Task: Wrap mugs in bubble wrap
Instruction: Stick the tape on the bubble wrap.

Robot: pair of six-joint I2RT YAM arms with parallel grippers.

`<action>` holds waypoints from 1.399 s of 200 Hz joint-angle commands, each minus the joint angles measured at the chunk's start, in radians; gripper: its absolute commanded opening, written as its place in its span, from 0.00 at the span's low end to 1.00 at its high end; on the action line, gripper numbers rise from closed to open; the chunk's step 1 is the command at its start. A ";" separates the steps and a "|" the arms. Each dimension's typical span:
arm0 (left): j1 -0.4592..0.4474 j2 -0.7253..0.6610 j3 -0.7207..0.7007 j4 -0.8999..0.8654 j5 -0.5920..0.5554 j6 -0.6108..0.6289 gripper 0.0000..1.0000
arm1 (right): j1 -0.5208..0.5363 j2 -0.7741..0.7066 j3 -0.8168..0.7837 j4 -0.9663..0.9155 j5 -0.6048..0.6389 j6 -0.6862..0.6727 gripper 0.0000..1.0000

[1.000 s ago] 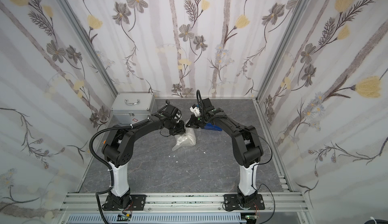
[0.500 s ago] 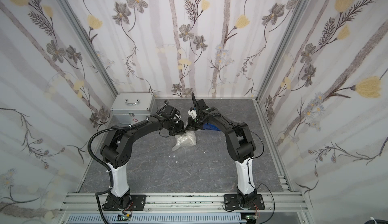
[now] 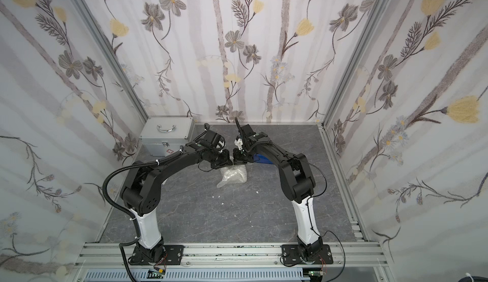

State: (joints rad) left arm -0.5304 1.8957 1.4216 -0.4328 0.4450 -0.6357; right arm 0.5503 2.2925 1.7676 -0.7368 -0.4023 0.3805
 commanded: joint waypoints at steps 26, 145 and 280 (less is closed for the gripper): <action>0.000 -0.042 0.002 -0.033 -0.030 0.007 0.07 | 0.013 0.010 0.019 -0.028 0.083 -0.008 0.00; -0.008 0.066 0.083 -0.015 0.021 -0.004 0.00 | 0.031 0.003 0.023 -0.027 0.080 -0.005 0.00; -0.011 0.109 0.075 -0.116 -0.108 0.048 0.00 | 0.040 -0.015 0.027 -0.026 0.103 0.011 0.00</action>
State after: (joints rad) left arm -0.5415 1.9961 1.4918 -0.5072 0.3847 -0.6014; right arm 0.5892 2.2940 1.7882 -0.7589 -0.3386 0.3817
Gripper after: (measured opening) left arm 0.051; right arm 0.048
